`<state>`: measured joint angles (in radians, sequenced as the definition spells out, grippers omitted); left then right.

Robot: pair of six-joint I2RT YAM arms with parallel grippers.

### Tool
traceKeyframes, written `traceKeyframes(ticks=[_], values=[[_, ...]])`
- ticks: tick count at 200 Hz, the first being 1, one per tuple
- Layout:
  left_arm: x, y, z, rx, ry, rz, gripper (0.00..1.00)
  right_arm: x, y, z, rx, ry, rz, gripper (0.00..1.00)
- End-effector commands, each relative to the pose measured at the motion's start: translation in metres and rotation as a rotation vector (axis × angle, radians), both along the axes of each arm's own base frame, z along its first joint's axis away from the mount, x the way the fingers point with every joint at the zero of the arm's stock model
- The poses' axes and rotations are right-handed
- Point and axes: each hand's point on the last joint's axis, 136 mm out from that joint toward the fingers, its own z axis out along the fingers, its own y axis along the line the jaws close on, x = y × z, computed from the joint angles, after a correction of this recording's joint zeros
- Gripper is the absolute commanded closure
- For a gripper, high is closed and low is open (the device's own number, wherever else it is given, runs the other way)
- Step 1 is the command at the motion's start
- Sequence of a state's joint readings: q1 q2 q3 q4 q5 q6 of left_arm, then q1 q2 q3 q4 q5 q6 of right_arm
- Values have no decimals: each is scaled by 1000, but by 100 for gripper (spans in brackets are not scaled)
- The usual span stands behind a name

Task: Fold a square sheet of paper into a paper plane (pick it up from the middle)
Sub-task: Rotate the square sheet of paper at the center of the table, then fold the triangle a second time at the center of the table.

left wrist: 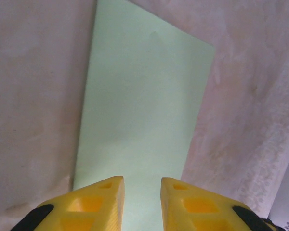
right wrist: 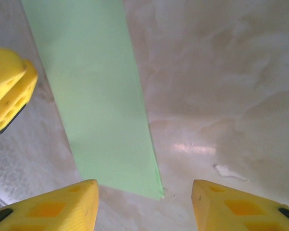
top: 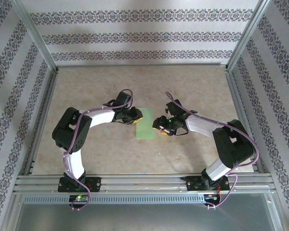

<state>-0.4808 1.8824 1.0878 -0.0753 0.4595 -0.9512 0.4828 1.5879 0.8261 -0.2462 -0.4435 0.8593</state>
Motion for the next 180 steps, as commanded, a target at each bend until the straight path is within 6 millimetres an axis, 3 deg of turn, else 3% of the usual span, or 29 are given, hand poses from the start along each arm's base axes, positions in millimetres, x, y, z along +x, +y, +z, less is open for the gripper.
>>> traceKeyframes(ticks=[1, 80, 180], values=[[-3, 4, -14, 49, 31, 13, 74, -11, 11, 5, 44, -8, 55, 48], [-16, 17, -35, 102, 100, 55, 76, -23, 26, -7, 49, 41, 92, 54], [-20, 20, -43, 112, 134, 71, 76, -30, 33, -24, 8, 91, 131, 56]])
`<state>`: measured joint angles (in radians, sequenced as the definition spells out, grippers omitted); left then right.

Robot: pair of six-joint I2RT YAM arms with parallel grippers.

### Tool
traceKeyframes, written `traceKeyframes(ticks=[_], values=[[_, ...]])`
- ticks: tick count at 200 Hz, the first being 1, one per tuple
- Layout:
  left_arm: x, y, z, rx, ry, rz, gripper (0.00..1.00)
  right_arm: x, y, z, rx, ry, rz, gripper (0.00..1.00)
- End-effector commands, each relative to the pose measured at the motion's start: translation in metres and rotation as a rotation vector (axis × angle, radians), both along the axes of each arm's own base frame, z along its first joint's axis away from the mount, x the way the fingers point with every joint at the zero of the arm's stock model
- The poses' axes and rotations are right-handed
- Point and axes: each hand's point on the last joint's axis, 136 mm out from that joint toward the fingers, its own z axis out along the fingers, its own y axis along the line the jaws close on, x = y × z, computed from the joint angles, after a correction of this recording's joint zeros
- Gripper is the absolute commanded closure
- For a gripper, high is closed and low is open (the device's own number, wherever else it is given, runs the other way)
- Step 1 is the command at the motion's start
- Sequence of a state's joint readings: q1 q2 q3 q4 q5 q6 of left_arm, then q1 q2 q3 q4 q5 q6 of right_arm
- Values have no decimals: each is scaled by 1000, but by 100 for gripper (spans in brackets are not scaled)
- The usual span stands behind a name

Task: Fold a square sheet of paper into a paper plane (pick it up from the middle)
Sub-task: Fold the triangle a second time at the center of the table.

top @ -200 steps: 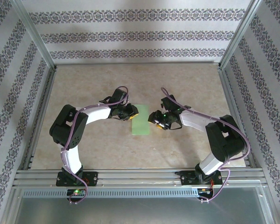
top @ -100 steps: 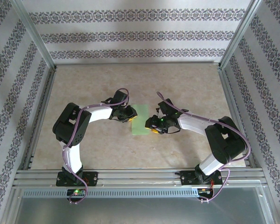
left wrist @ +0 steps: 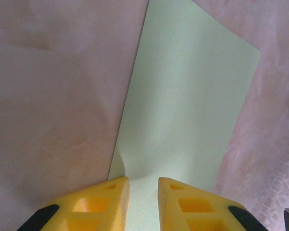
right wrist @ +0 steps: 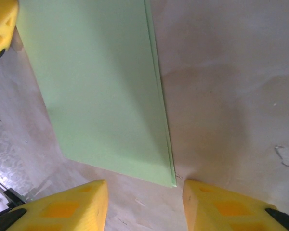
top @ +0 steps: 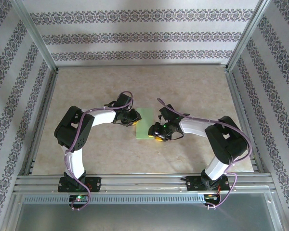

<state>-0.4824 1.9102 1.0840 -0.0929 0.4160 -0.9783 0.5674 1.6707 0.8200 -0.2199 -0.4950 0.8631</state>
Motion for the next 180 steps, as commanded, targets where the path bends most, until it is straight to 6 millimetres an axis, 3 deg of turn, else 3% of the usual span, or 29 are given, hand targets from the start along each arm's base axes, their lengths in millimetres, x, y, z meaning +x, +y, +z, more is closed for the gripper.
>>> traceKeyframes(ticks=[1, 95, 180], values=[[-18, 12, -25, 63, 93, 27, 76, -2, 7, -1, -1, 11, 28, 56], [-20, 13, -27, 67, 102, 26, 76, 7, 17, 8, 36, -24, 43, 58], [-20, 13, -26, 68, 100, 25, 77, 10, 12, 14, 42, -41, 16, 62]])
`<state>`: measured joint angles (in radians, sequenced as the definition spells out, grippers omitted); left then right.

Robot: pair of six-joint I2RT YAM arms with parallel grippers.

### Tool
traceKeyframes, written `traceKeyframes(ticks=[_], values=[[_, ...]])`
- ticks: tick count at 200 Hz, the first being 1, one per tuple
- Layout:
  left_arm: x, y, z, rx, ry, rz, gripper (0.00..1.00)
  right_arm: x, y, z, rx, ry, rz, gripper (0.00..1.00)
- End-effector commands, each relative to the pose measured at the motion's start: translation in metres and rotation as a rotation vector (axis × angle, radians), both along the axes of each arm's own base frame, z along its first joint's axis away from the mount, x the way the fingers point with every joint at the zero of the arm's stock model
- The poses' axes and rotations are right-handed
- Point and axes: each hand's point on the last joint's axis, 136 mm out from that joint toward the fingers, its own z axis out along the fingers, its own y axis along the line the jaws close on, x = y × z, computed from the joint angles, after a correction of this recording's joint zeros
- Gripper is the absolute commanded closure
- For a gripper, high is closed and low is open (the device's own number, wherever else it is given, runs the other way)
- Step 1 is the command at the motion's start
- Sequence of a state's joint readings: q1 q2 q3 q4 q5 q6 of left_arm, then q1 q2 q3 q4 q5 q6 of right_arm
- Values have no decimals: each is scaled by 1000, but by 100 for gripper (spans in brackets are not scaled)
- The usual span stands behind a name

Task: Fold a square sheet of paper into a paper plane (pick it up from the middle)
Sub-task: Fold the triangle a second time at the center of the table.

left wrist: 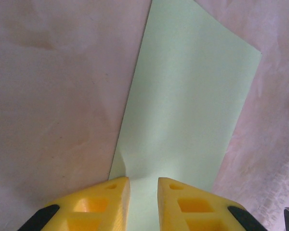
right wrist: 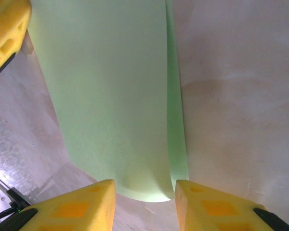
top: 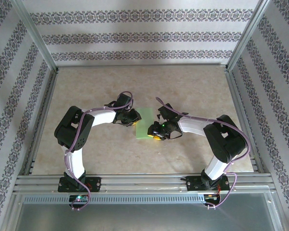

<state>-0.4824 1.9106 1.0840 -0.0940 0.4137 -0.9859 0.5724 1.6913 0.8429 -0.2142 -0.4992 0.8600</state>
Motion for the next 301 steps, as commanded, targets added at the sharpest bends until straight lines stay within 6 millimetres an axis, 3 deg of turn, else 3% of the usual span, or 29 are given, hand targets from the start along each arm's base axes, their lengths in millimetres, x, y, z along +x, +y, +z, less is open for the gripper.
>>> traceKeyframes(ticks=[1, 72, 119, 172, 276, 301], values=[[-20, 13, -26, 68, 96, 18, 77, 5, 6, 13, 34, -34, 6, 63], [-21, 13, -27, 70, 95, 16, 77, 20, 8, 27, 112, -142, -4, 64], [-20, 14, -28, 69, 99, 18, 77, 37, 12, 22, 134, -158, 4, 63], [-19, 12, -22, 55, 86, 19, 77, 21, 8, 11, 156, -23, -72, 65], [-16, 9, -17, 34, 74, 21, 77, 14, -7, 7, 148, 25, -176, 83], [-13, 5, -8, 14, 49, 12, 77, 14, -8, 8, 144, 28, -185, 92]])
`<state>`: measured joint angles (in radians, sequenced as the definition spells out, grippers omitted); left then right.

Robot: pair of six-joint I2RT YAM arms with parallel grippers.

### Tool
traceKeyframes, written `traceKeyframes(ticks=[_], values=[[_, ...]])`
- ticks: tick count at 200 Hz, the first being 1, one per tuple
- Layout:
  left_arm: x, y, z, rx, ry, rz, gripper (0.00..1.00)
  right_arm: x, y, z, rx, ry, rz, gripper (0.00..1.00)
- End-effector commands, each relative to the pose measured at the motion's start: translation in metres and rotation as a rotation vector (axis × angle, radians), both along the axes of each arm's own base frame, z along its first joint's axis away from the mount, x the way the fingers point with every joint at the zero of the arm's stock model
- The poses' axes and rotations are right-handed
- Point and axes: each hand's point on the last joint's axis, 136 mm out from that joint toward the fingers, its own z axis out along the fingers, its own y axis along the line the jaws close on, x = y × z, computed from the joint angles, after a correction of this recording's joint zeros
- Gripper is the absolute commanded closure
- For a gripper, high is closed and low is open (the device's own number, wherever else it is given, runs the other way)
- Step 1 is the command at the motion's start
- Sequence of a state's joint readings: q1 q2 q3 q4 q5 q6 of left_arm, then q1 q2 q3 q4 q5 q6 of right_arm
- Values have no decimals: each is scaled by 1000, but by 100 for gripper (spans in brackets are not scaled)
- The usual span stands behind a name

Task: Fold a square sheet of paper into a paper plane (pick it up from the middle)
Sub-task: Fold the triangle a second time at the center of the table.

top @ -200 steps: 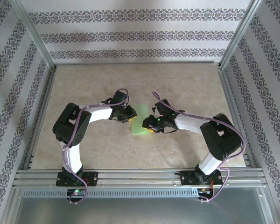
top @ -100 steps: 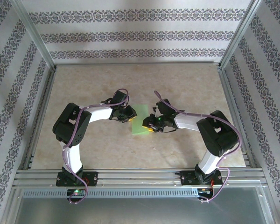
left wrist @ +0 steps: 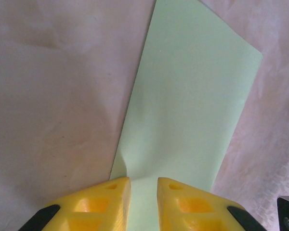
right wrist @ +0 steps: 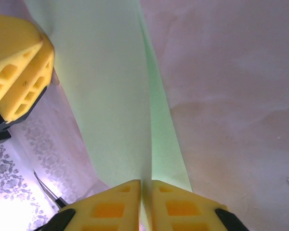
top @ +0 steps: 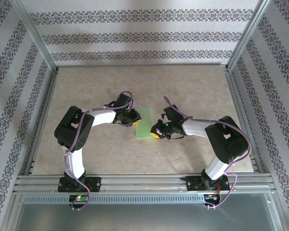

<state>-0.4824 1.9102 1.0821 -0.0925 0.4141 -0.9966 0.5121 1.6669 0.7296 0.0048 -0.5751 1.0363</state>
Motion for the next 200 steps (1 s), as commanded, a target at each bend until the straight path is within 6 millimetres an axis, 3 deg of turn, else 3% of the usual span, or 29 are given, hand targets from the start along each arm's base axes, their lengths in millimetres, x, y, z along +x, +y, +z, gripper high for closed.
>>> traceKeyframes(ticks=[1, 42, 61, 147, 200], values=[[-12, 5, -7, 15, 39, 3, 77, 2, -4, 5, 3, -8, -29, 93], [8, -19, 59, -164, -244, -86, 69, -5, -15, 7, -23, 14, -10, 100], [10, -22, 68, -199, -304, -103, 67, -13, -22, 7, -37, 37, 9, 100], [18, -33, 28, -158, -181, -137, 72, -21, -25, 13, -39, 60, 66, 100], [8, -23, -1, -92, -81, -113, 75, -12, -19, 25, -17, 16, 71, 100]])
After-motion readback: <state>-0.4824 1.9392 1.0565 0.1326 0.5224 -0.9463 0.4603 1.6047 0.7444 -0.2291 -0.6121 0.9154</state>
